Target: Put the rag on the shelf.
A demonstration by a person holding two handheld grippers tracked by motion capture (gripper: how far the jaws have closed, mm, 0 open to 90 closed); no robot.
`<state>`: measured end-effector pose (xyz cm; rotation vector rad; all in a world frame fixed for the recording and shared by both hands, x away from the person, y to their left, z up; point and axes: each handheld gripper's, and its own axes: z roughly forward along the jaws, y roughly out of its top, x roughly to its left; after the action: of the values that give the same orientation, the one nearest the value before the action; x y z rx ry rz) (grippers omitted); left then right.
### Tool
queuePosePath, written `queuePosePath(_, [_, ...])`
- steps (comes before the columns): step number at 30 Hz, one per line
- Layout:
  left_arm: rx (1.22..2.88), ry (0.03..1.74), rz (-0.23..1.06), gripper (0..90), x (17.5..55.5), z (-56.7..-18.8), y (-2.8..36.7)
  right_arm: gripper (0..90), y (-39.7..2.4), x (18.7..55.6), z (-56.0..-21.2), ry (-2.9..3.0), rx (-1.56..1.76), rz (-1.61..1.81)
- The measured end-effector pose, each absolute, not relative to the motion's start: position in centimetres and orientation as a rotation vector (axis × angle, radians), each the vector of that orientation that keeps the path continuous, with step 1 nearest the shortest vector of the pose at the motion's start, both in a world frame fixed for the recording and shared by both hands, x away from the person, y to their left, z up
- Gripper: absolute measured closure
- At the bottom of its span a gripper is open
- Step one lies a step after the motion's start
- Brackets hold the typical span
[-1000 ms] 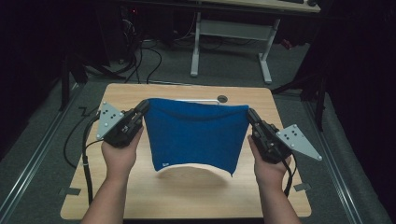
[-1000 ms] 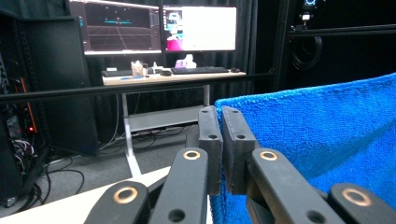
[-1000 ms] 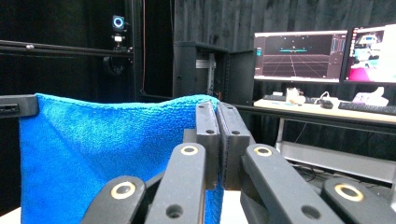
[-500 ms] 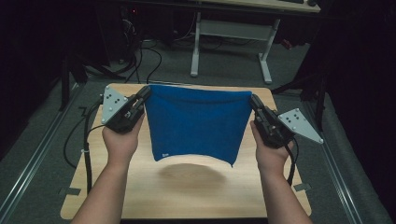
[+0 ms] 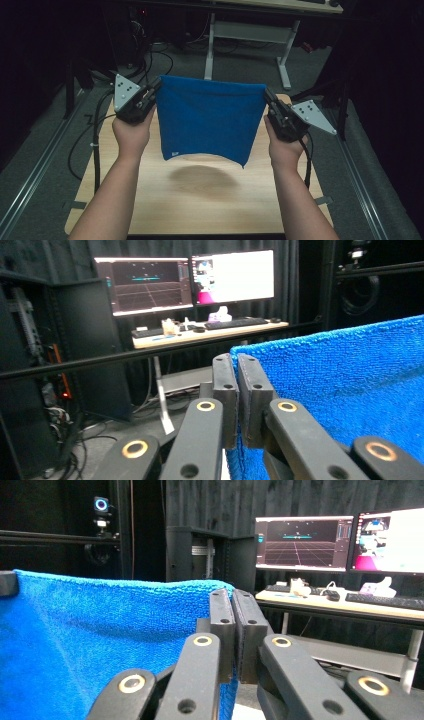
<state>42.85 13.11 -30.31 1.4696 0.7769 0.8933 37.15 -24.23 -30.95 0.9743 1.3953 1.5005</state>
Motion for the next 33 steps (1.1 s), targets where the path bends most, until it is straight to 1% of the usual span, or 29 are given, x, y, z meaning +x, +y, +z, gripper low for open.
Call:
queuePosePath(2, [1.474,0.780,0.906,87.8,43.2,-30.2,13.0,89.0,-24.1,37.9,-30.8,1.404,0.977,1.492])
queuePosePath(4, [1.478,0.789,0.919,87.8,44.5,-30.3,13.0,89.0,-24.0,38.6,-30.6,1.409,0.976,1.479])
queuePosePath(7, [1.482,0.805,0.912,87.8,45.4,-30.3,12.9,89.0,-23.9,39.4,-30.4,1.415,0.977,1.462])
queuePosePath(8, [1.481,0.813,0.918,87.8,46.1,-30.4,12.7,89.0,-23.9,40.4,-30.3,1.417,0.989,1.450])
queuePosePath(11, [1.488,0.816,0.932,87.8,46.8,-30.4,12.5,89.0,-23.9,41.2,-30.1,1.416,1.000,1.448])
queuePosePath(14, [1.511,0.827,0.949,87.8,48.3,-30.2,12.1,89.0,-23.8,42.7,-29.8,1.416,0.999,1.424])
queuePosePath(19, [1.519,0.844,0.941,87.8,49.7,-30.3,11.8,89.0,-23.9,44.0,-29.4,1.415,1.006,1.416])
queuePosePath(21, [1.537,0.850,0.949,87.8,50.4,-30.5,11.5,89.0,-23.9,44.3,-29.4,1.417,1.006,1.408])
queuePosePath(22, [1.545,0.851,0.953,87.8,50.9,-30.7,11.4,89.0,-24.1,45.2,-29.5,1.430,1.015,1.389])
queuePosePath(25, [1.564,0.859,0.951,87.8,51.6,-31.0,11.2,89.0,-24.3,46.3,-29.8,1.450,1.032,1.359])
queuePosePath(33, [1.559,0.889,0.934,87.8,52.8,-31.9,11.0,89.0,-24.2,48.3,-30.8,1.469,1.040,1.308])
